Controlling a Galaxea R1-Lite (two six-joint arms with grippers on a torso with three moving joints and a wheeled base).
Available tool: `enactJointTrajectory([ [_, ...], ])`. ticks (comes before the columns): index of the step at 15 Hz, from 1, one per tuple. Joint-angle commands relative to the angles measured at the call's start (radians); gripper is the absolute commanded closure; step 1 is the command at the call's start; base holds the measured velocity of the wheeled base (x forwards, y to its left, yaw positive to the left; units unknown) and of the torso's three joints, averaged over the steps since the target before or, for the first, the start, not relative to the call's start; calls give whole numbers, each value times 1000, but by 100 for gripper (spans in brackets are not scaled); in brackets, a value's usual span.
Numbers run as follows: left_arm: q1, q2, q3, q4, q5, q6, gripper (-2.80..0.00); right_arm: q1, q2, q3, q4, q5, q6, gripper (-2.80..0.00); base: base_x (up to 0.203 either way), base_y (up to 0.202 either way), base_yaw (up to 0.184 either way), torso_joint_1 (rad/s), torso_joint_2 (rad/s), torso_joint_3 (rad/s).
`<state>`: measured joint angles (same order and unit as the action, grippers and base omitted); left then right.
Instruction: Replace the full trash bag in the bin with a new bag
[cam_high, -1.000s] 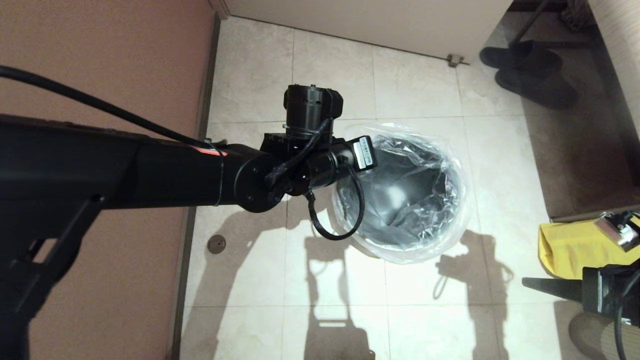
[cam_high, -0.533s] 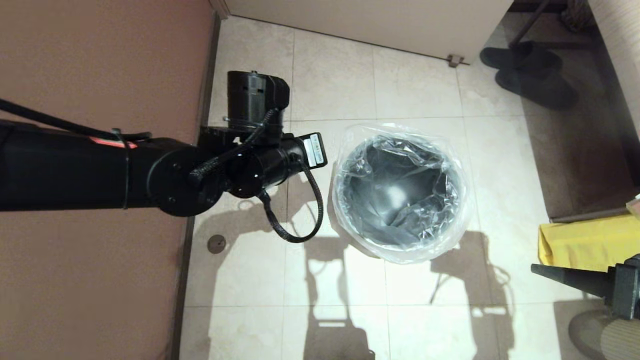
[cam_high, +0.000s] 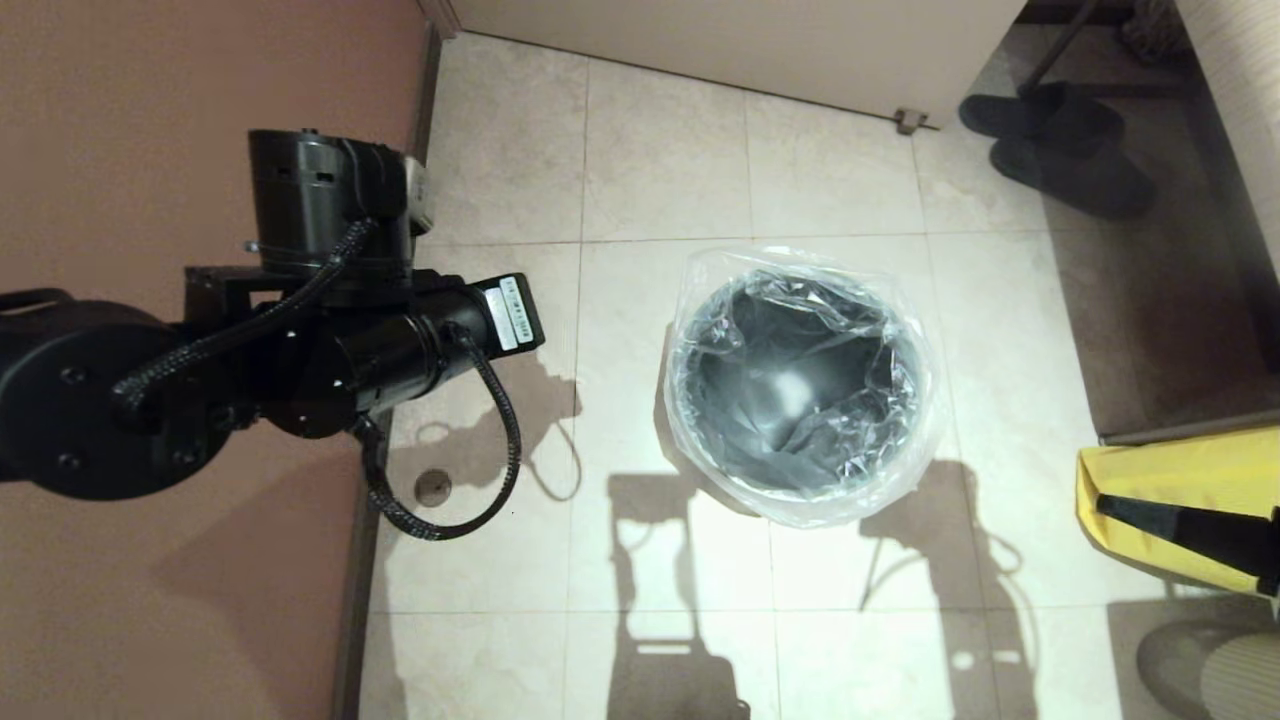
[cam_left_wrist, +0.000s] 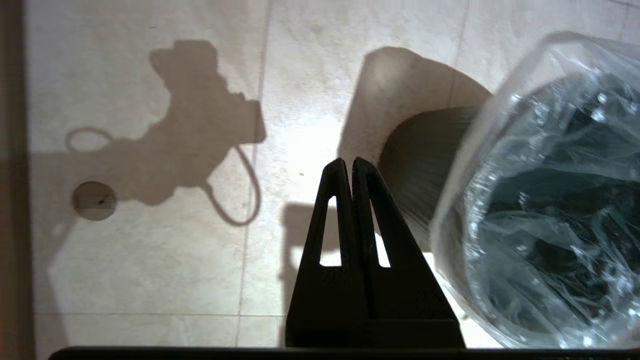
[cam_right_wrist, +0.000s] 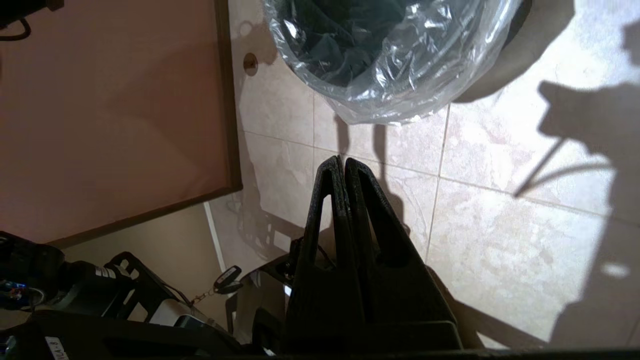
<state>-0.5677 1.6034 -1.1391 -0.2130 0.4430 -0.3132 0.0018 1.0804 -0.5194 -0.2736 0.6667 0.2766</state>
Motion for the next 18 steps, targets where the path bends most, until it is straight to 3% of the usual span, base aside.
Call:
enactJointTrajectory([
  [1, 25, -42, 20, -4, 3, 0, 0, 12, -44, -6, -4, 8, 2, 0, 0, 0, 0, 0, 0, 0],
  [7, 33, -295, 157, 3, 10, 77, 0, 45, -152, -4, 2, 4, -11, 0, 0, 0, 0, 0, 0, 0],
  [10, 55, -369, 221, 18, 76, 97, 0, 40, -196, -1, 7, -57, -11, 0, 0, 0, 0, 0, 0, 0],
  [15, 101, -536, 363, 8, 84, 174, 0, -38, -284, 18, 59, -86, -9, 0, 0, 0, 0, 0, 0, 0],
  [18, 165, -600, 377, 13, 108, 206, 0, -68, -320, 12, 62, -95, -11, 0, 0, 0, 0, 0, 0, 0],
])
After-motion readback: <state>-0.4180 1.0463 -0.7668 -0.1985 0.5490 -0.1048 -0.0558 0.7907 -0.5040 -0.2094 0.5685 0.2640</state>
